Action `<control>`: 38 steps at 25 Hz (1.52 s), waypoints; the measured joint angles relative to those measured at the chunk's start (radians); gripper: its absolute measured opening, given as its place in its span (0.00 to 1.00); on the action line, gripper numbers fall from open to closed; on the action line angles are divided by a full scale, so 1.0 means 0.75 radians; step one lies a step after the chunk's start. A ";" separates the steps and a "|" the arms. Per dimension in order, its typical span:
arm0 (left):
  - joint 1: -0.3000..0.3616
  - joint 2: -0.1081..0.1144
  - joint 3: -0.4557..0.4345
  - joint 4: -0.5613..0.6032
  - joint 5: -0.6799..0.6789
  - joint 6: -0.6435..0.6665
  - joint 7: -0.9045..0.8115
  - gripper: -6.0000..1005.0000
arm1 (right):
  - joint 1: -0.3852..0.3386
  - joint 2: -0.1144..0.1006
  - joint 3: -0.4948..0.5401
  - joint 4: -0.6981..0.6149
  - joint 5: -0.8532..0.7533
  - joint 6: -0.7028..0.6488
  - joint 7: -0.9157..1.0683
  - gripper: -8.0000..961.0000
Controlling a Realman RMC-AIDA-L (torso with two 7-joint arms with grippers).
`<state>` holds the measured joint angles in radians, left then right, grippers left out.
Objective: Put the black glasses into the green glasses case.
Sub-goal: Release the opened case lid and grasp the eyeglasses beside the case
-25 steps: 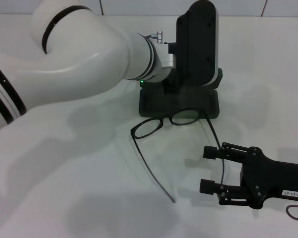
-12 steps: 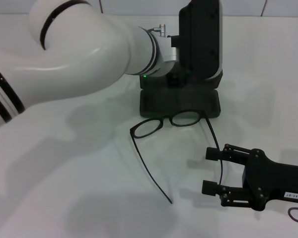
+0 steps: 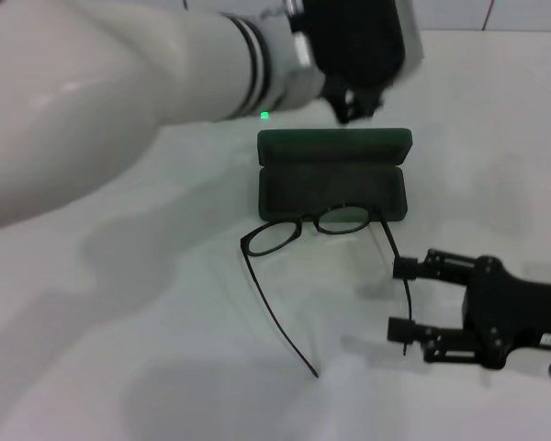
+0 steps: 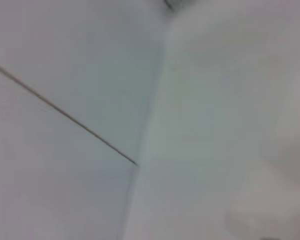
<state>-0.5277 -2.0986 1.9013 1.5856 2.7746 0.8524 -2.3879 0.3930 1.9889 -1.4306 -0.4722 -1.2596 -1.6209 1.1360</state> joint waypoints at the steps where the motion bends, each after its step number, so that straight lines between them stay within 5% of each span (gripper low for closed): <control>1: 0.041 0.001 -0.005 0.049 -0.011 -0.028 -0.027 0.42 | 0.000 -0.008 0.005 -0.028 -0.001 0.001 0.007 0.81; 8: 0.395 0.008 -0.134 0.322 -0.453 -0.256 0.055 0.41 | 0.018 -0.073 0.078 -0.171 -0.030 -0.001 0.120 0.80; 11: 0.468 0.009 -0.219 0.310 -0.781 -0.232 0.231 0.41 | 0.039 -0.096 0.112 -0.263 -0.134 -0.002 0.240 0.79; 17: 0.614 0.010 -0.436 0.093 -1.467 -0.072 0.620 0.33 | 0.162 -0.098 0.158 -0.557 -0.553 -0.031 0.613 0.78; 23: 0.645 0.009 -0.551 -0.296 -1.917 0.263 1.129 0.05 | 0.335 -0.071 0.224 -0.733 -0.890 -0.044 0.806 0.68; 31: 0.618 0.010 -0.757 -0.770 -2.201 0.652 1.388 0.05 | 0.641 -0.056 0.223 -0.742 -1.210 -0.038 0.945 0.60; 38: 0.599 0.015 -0.910 -1.053 -2.173 0.953 1.543 0.05 | 0.941 0.015 0.206 -0.535 -1.398 0.032 0.917 0.57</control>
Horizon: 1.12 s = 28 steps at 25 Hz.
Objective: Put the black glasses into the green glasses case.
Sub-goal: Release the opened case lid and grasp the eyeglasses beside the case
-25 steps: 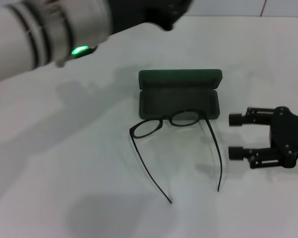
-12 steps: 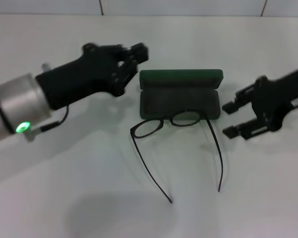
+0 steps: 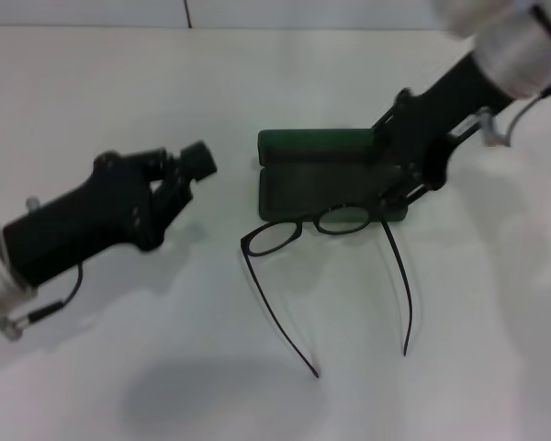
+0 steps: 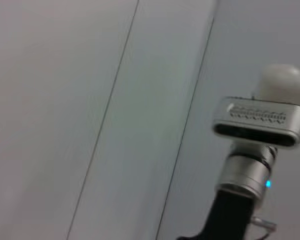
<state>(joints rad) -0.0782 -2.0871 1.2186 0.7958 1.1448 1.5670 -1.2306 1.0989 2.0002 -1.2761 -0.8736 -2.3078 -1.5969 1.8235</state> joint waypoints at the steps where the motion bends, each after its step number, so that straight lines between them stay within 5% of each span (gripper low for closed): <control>1: 0.002 0.001 -0.007 -0.029 0.002 0.013 0.013 0.05 | 0.034 0.012 -0.009 0.032 -0.032 0.017 -0.016 0.56; 6: 0.013 0.001 -0.018 -0.162 0.003 0.072 0.132 0.06 | 0.132 0.036 -0.288 0.114 -0.022 0.254 -0.045 0.51; 18: -0.032 0.001 -0.054 -0.381 0.005 0.111 0.277 0.05 | 0.268 0.037 -0.445 0.253 0.068 0.418 -0.048 0.38; 28: -0.040 -0.004 -0.051 -0.497 0.005 0.113 0.393 0.05 | 0.291 0.037 -0.760 0.347 0.345 0.628 -0.048 0.36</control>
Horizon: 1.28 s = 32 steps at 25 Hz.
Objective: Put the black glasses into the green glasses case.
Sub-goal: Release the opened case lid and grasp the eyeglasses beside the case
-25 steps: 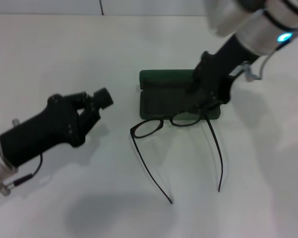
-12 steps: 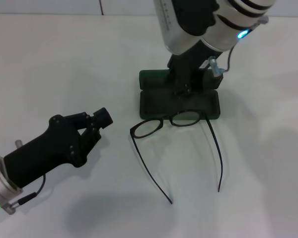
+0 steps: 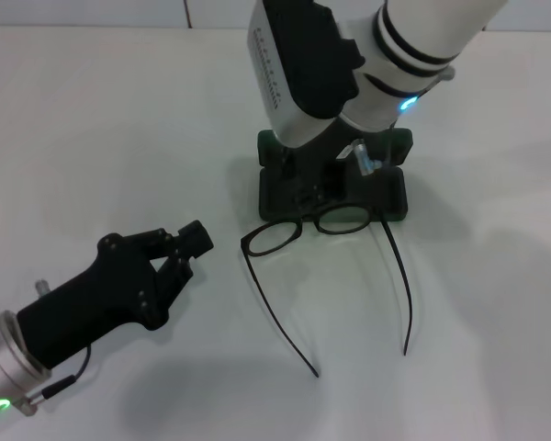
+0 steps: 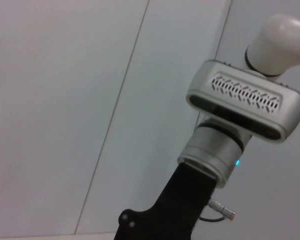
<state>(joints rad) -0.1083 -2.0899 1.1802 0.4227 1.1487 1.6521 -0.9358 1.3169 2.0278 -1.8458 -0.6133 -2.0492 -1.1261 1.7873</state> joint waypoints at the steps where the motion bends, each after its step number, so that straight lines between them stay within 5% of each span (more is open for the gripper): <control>1: -0.006 0.000 0.000 -0.018 0.000 0.000 0.014 0.05 | 0.000 0.000 -0.008 0.006 0.010 0.009 0.000 0.36; 11: -0.060 -0.001 -0.001 -0.132 -0.011 -0.010 0.084 0.05 | 0.002 0.000 -0.186 0.055 0.126 0.084 0.007 0.36; 32: -0.087 -0.003 -0.001 -0.182 -0.012 -0.014 0.092 0.05 | -0.026 0.000 -0.272 0.039 0.157 0.122 0.007 0.34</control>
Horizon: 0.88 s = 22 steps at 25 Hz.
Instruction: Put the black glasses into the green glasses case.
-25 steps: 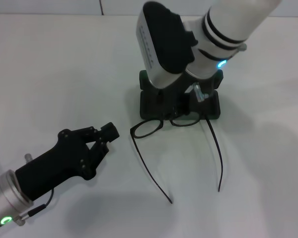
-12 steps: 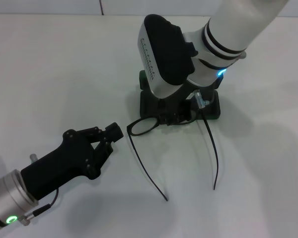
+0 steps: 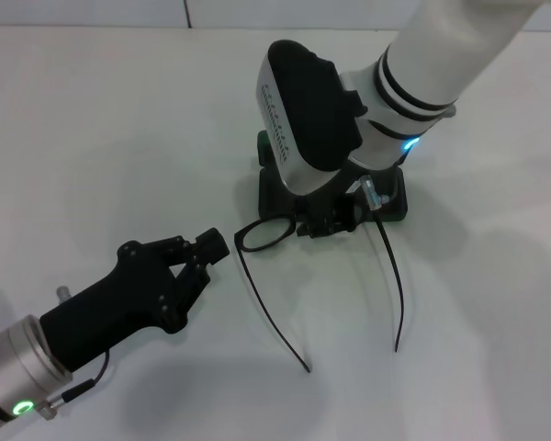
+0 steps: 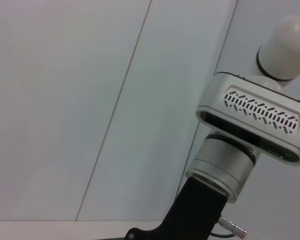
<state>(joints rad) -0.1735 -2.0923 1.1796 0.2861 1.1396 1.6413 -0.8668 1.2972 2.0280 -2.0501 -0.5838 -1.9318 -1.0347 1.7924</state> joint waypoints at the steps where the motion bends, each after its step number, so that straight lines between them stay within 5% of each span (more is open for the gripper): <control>1: 0.000 0.000 0.000 -0.002 0.000 0.000 0.000 0.05 | 0.000 0.000 -0.010 0.000 0.007 0.006 0.000 0.34; 14: 0.000 0.002 0.000 -0.005 0.000 0.000 0.000 0.05 | -0.054 0.000 -0.029 -0.095 -0.010 0.046 -0.009 0.12; 22: 0.015 0.007 -0.009 -0.005 -0.005 0.050 -0.001 0.05 | -0.400 0.000 0.027 -0.568 -0.289 0.041 -0.031 0.06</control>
<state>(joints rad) -0.1624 -2.0867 1.1727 0.2822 1.1357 1.6788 -0.8677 0.9973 2.0280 -2.0298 -1.0100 -2.1488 -1.0037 1.7689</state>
